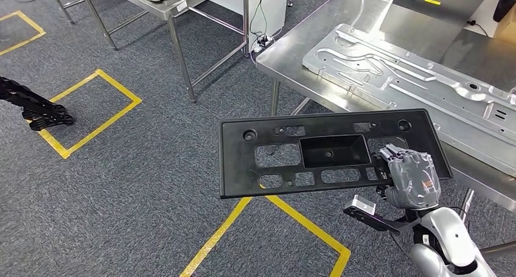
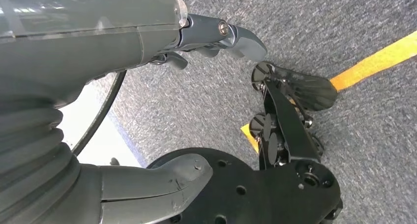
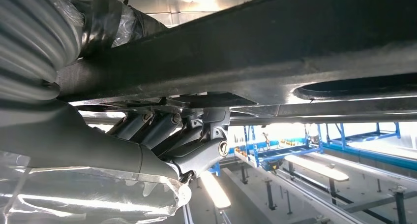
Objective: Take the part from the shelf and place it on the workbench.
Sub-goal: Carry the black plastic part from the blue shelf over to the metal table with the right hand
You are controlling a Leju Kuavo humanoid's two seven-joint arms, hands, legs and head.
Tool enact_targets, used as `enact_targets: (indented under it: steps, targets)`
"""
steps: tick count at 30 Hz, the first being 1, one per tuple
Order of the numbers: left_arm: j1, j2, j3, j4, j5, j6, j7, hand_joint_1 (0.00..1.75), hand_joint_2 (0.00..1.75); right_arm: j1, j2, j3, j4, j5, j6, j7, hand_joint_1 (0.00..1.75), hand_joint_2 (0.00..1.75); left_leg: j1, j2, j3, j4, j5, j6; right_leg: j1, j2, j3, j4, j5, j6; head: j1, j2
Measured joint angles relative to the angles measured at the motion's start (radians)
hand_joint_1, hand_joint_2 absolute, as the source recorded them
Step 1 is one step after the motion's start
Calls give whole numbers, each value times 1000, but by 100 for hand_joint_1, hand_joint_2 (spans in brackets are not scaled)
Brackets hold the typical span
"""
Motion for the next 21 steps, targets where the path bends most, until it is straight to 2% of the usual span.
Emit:
enact_targets:
  steps: [21]
  targets:
    - [0,0,-2,0,9,-1,-1,0,175,0,6,-3,0,64,-15,4,175,175,-2,0,0,0,0,0,-5,0,0,0,0,0,0,0]
